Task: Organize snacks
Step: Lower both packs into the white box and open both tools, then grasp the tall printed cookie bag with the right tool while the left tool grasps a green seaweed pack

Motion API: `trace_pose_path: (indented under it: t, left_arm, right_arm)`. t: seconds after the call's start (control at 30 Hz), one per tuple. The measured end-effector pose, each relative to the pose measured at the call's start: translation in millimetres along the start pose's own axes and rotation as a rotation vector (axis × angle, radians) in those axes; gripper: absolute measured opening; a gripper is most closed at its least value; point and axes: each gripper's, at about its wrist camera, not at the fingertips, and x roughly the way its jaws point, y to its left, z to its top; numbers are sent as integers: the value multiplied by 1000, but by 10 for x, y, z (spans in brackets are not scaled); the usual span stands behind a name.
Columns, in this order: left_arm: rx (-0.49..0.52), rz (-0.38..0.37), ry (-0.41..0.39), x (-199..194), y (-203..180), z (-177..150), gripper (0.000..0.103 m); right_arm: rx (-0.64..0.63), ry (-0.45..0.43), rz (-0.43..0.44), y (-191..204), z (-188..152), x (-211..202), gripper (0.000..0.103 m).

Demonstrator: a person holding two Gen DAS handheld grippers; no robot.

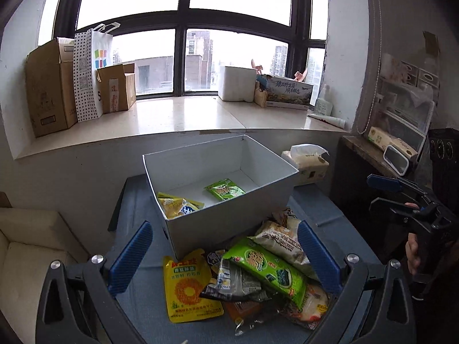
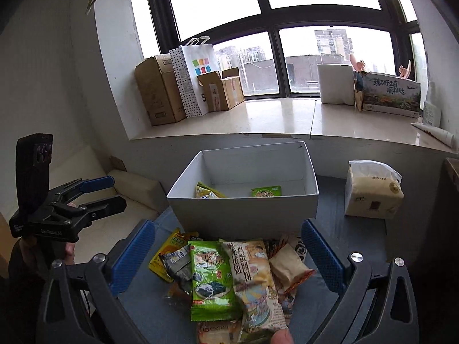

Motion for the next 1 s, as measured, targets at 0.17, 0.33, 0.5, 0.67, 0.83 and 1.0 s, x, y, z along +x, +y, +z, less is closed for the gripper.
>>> trace_pose_path:
  t: [0.17, 0.33, 0.5, 0.67, 0.83, 1.0]
  left_arm:
    - [-4, 46, 31, -149, -129, -438, 103]
    - [-84, -20, 115, -125, -118, -775, 103]
    - [-81, 19, 151, -110, -98, -882, 103]
    - [-100, 5, 150, -117, -44, -890, 103]
    - [-93, 3, 158, -122, -59, -910, 103]
    - [-102, 13, 181, -105, -44, -979, 103]
  right_arm:
    - [28, 20, -81, 29, -492, -194, 103]
    - [97, 77, -89, -15, -859, -224, 103]
    - [113, 155, -99, -84, -978, -46, 103]
    - [70, 231, -112, -80, -974, 298, 103]
    - [63, 323, -102, -182, -899, 808, 103]
    - [30, 410, -117, -256, -888, 1220, 103]
